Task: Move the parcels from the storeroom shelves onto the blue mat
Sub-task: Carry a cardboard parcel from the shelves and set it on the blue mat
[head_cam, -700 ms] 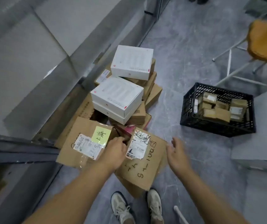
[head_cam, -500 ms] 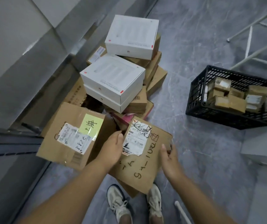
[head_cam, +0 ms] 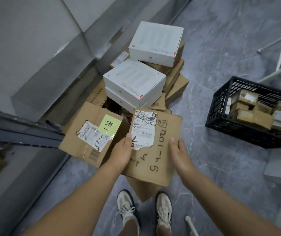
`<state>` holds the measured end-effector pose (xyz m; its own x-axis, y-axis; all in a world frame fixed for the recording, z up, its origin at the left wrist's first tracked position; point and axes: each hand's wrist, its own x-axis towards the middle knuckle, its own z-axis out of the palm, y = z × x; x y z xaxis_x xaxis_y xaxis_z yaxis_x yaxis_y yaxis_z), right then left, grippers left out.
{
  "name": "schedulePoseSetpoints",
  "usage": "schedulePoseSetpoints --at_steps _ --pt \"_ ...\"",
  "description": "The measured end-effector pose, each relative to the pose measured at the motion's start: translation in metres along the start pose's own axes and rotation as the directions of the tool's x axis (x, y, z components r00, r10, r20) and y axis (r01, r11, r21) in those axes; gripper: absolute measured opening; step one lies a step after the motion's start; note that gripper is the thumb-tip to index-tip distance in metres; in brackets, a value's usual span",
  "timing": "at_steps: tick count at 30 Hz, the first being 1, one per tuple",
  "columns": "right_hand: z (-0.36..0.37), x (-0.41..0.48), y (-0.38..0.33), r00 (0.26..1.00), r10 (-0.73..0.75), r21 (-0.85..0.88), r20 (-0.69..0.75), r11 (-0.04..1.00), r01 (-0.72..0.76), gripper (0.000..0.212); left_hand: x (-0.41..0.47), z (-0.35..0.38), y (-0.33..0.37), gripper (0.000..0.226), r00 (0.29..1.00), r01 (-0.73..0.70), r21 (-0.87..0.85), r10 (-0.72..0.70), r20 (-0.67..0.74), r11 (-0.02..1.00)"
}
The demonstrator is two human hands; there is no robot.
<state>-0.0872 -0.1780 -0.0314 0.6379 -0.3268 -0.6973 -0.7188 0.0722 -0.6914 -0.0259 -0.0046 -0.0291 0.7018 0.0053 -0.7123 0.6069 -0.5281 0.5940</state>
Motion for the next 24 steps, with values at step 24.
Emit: schedulePoseSetpoints --at_steps 24 --pt "0.134 -0.369 -0.257 0.578 -0.488 -0.097 0.653 0.704 0.704 0.068 -0.381 -0.265 0.005 0.047 0.7 -0.408 -0.288 0.095 -0.708 0.867"
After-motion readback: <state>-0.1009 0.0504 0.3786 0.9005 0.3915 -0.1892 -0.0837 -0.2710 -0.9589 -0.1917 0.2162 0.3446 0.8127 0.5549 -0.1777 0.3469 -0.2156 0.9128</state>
